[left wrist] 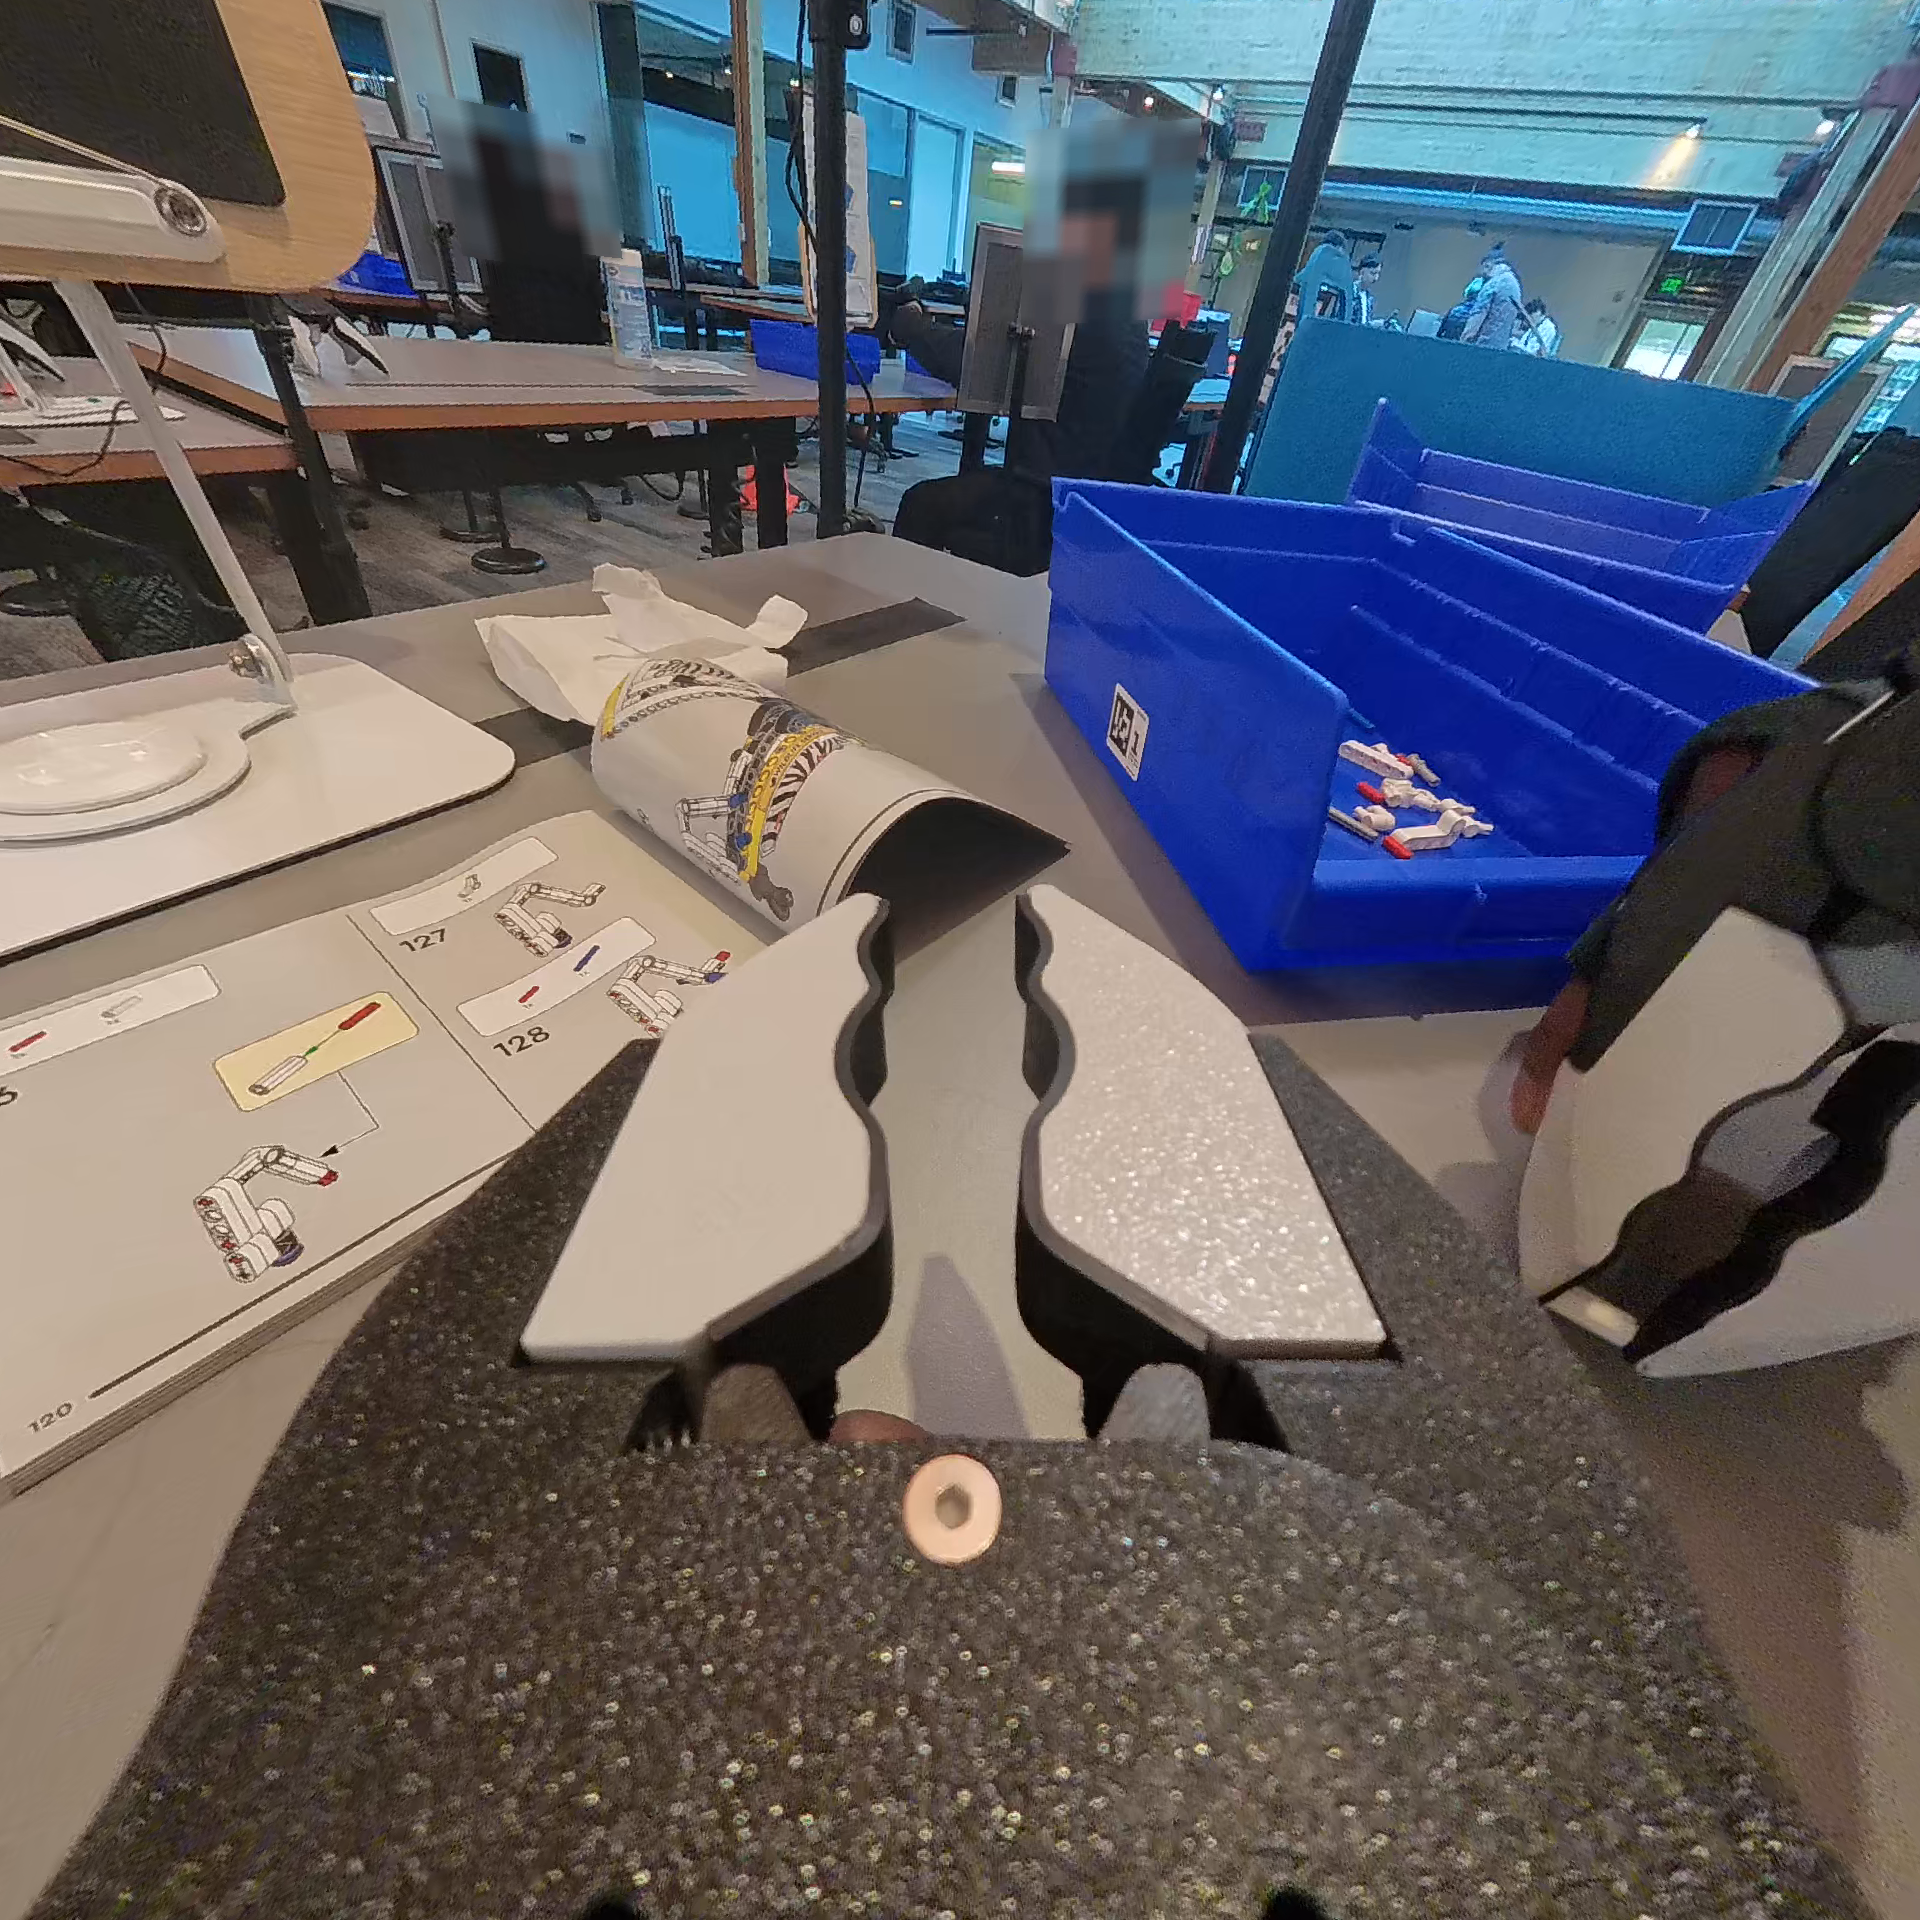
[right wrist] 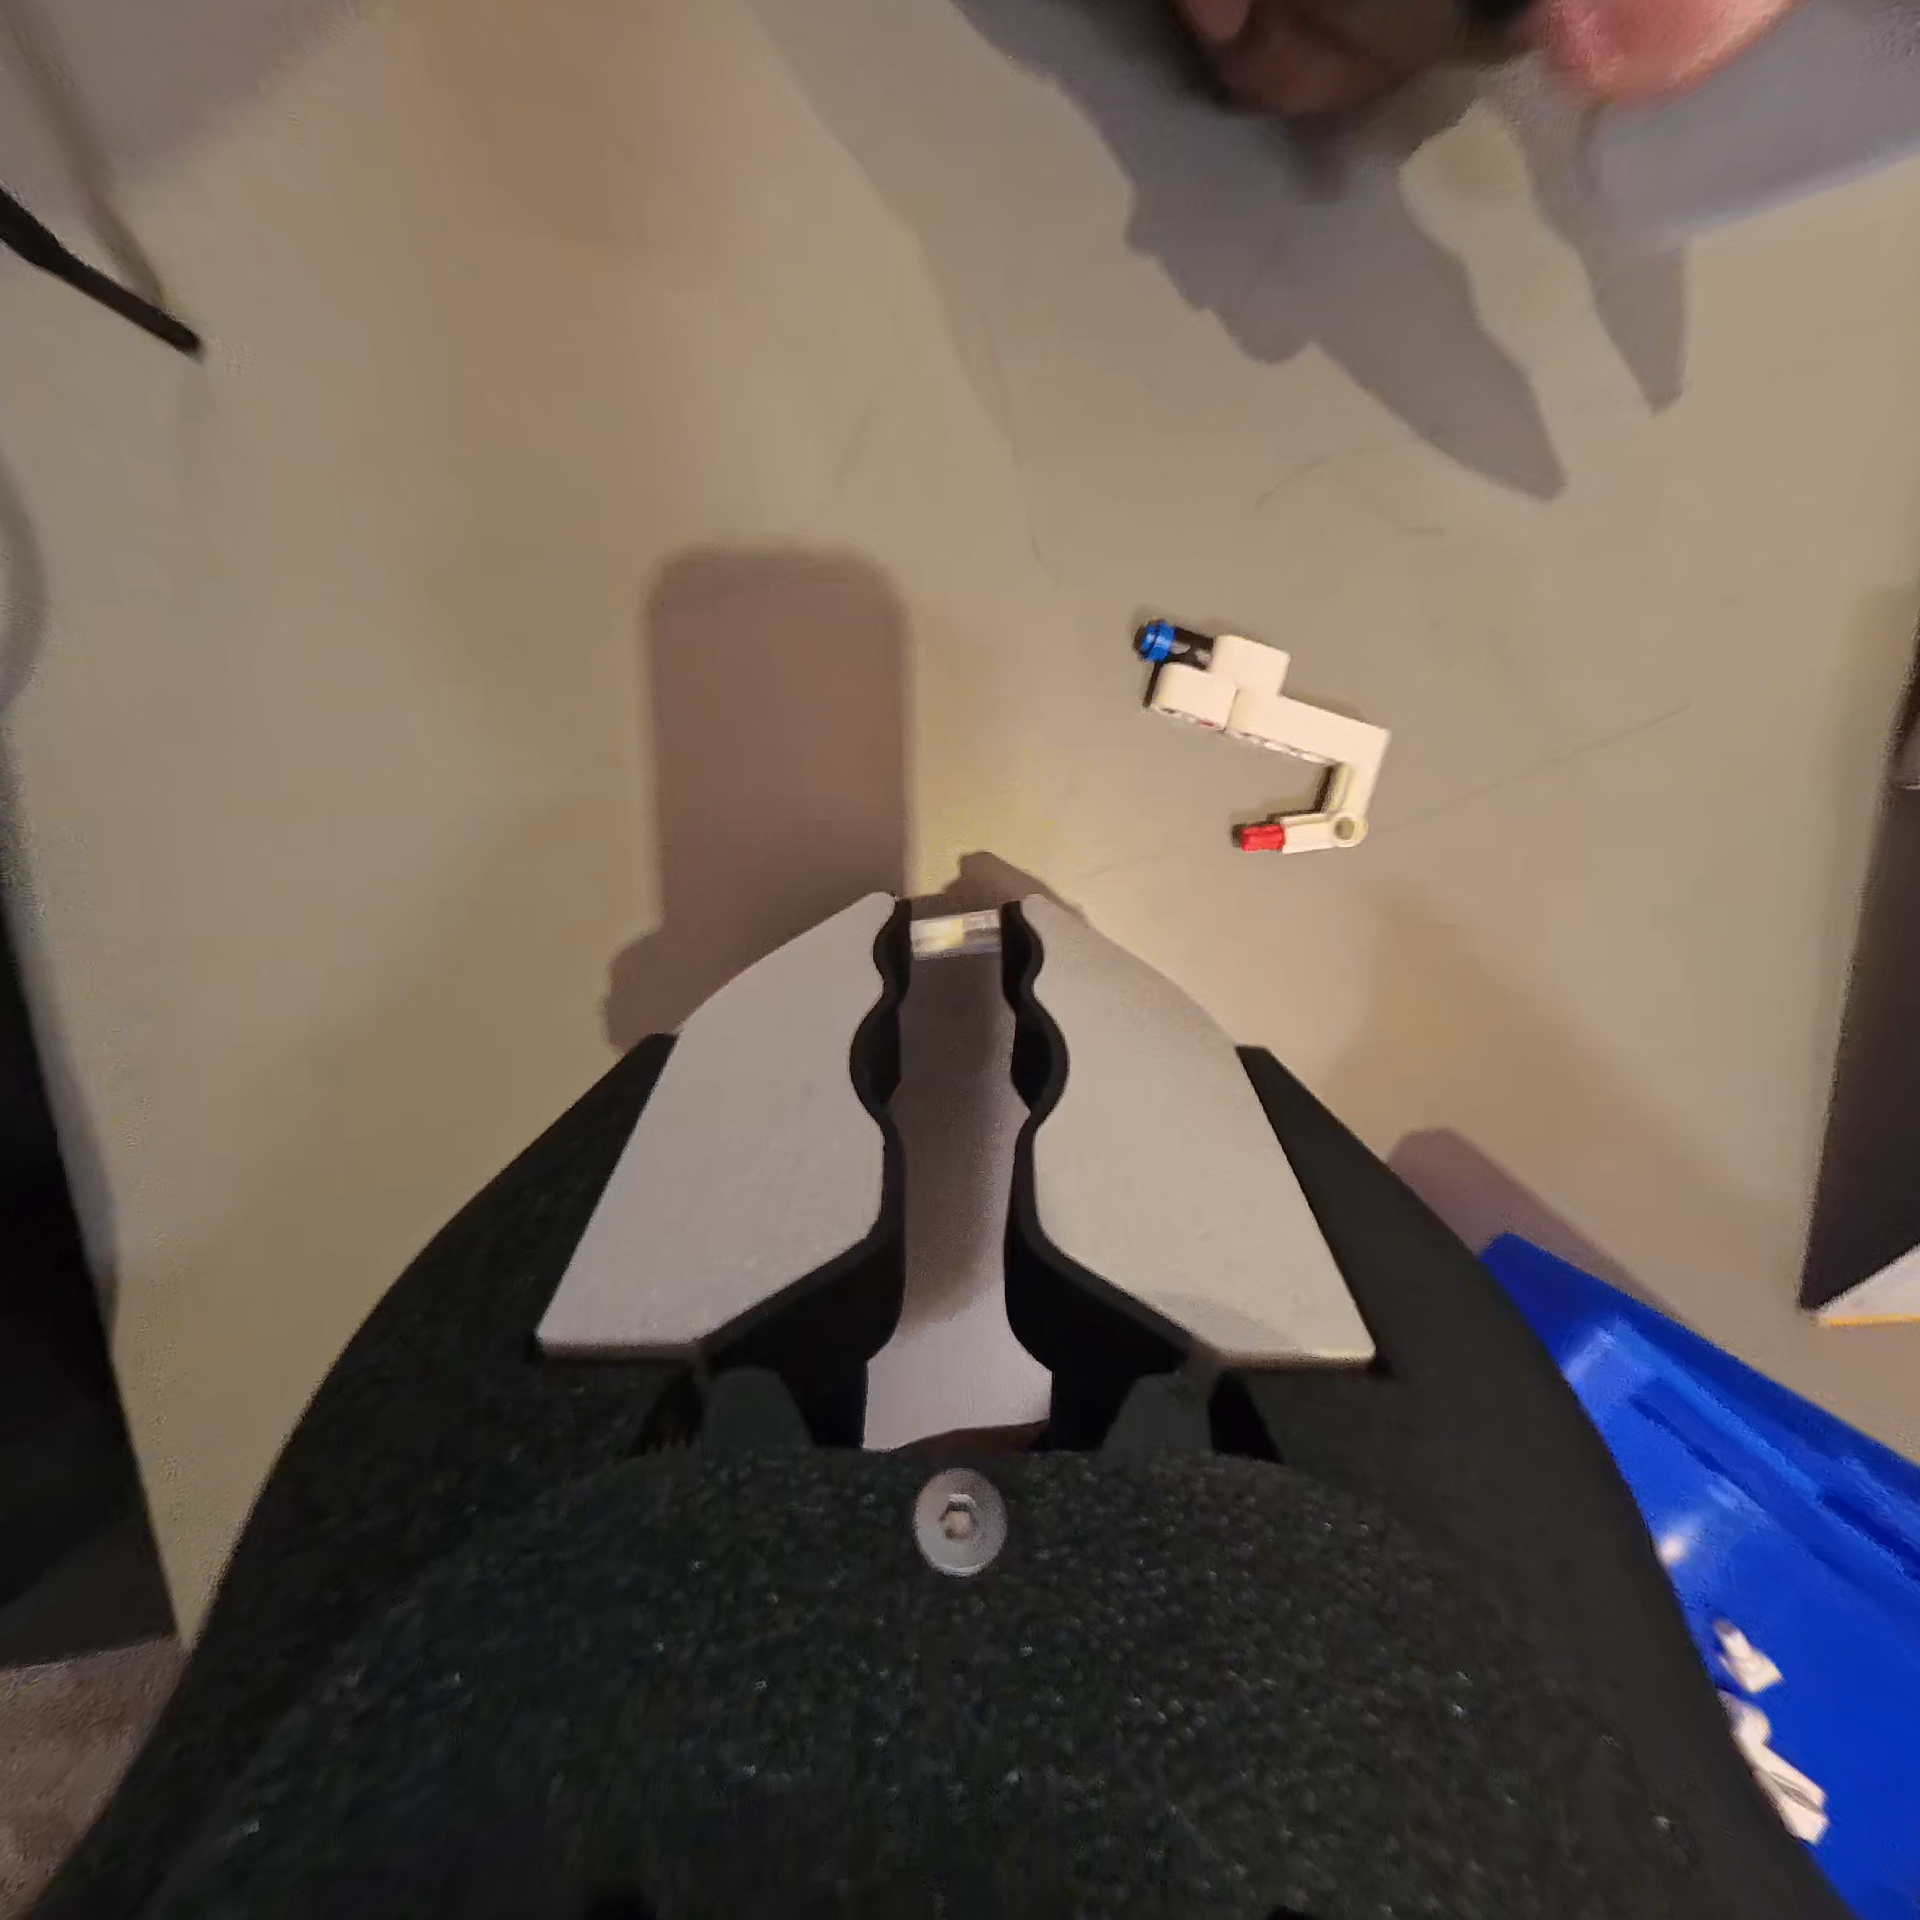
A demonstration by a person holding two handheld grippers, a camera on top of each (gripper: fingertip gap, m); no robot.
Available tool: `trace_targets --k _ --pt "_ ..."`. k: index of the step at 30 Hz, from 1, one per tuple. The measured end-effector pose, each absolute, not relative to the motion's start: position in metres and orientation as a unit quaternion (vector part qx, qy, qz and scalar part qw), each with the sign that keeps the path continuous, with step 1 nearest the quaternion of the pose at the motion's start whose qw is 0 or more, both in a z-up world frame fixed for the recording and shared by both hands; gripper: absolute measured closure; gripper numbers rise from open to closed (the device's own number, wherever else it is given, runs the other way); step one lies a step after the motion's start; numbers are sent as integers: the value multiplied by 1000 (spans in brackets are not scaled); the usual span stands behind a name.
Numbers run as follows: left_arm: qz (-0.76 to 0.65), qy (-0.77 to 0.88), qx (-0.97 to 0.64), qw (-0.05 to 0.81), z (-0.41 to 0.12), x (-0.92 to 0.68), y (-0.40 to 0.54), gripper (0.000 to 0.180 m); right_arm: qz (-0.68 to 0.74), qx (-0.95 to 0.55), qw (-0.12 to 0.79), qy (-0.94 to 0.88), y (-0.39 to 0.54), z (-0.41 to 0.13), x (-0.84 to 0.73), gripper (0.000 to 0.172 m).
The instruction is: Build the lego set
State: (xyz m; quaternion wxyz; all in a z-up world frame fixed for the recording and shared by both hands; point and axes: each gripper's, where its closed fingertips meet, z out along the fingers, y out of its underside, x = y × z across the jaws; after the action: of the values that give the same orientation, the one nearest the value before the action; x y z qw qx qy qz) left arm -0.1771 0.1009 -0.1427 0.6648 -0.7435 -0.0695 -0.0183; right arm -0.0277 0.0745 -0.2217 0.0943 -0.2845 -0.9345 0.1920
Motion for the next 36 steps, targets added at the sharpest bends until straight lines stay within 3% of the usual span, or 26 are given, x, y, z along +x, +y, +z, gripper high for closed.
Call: trace_targets --k 9,15,19,22,26,31,36 --pt "-24 -70 -747 661 -144 -177 102 158 211 -310 97 -922 77 -233 -26 148" --pt "-27 -73 -746 661 -145 -178 102 159 251 -350 102 -897 99 -194 -16 134" --pt "-28 -76 -747 660 -145 -178 102 158 224 -365 135 -893 152 -154 -7 135" --pt "-26 -77 -747 660 -145 -179 103 159 121 -394 177 -894 238 -143 -7 138" --pt "-23 -78 -747 659 -145 -179 103 159 -7 -417 117 -901 328 -172 6 145" --pt "-23 -81 -746 660 -145 -181 102 158 -55 -353 56 -932 345 -204 9 151" --pt "-32 -83 -746 660 -145 -181 102 158 -61 -384 14 -921 350 -222 13 150"
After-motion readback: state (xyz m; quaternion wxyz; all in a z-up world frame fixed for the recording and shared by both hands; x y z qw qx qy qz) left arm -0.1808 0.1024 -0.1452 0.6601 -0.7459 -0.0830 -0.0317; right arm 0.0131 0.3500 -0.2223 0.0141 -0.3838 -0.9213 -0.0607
